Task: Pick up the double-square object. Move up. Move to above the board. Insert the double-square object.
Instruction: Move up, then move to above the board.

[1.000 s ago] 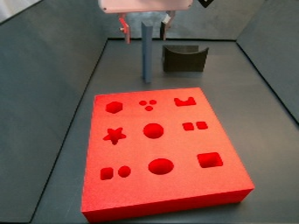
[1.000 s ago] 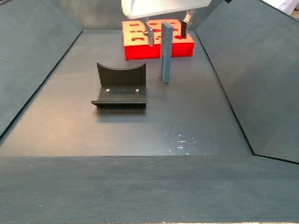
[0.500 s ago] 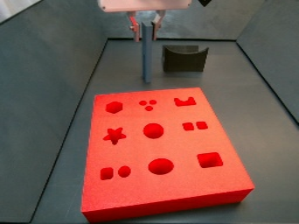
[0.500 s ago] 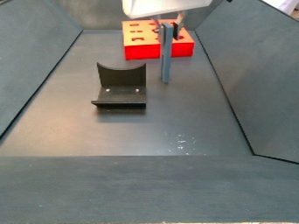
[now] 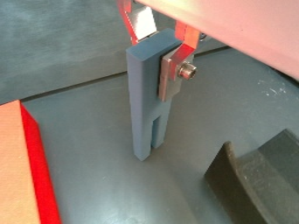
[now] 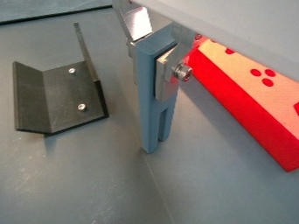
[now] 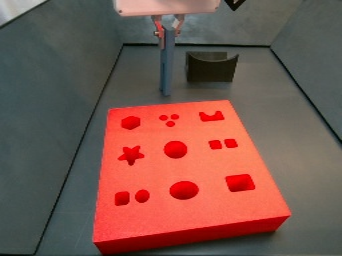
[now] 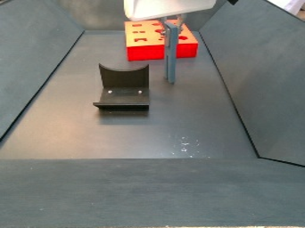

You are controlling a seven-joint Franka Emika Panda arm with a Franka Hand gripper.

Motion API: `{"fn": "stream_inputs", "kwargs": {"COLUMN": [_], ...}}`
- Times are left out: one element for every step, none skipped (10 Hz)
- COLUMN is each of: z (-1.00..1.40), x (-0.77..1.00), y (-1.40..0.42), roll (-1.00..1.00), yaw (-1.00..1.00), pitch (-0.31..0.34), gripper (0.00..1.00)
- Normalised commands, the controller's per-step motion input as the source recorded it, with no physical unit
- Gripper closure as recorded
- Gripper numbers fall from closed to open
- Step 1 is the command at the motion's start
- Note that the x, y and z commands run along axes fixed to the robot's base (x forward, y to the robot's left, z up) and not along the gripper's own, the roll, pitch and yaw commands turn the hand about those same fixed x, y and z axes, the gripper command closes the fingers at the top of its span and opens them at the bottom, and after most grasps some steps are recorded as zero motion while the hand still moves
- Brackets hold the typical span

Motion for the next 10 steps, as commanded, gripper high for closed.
{"fn": "stream_inputs", "kwargs": {"z": [0.83,0.82,0.70,0.55,0.32,1.00,1.00,1.00,1.00,1.00], "x": [0.00,-0.01,-0.02,-0.02,0.00,0.13,0.15,0.15,0.14,0.12], "y": [0.00,0.03,0.03,0.02,0.01,-0.10,-0.11,-0.10,-0.09,-0.09], "roll": [0.00,0.00,0.00,0.00,0.00,-0.03,-0.03,-0.03,-0.03,-0.03], "yaw": [0.00,0.01,0.01,0.01,0.01,0.00,0.00,0.01,0.01,0.02], "pitch": [0.000,0.009,0.032,0.038,0.046,0.425,0.429,0.368,0.276,0.193], "gripper": [1.00,1.00,1.00,1.00,1.00,1.00,1.00,1.00,1.00,1.00]}}
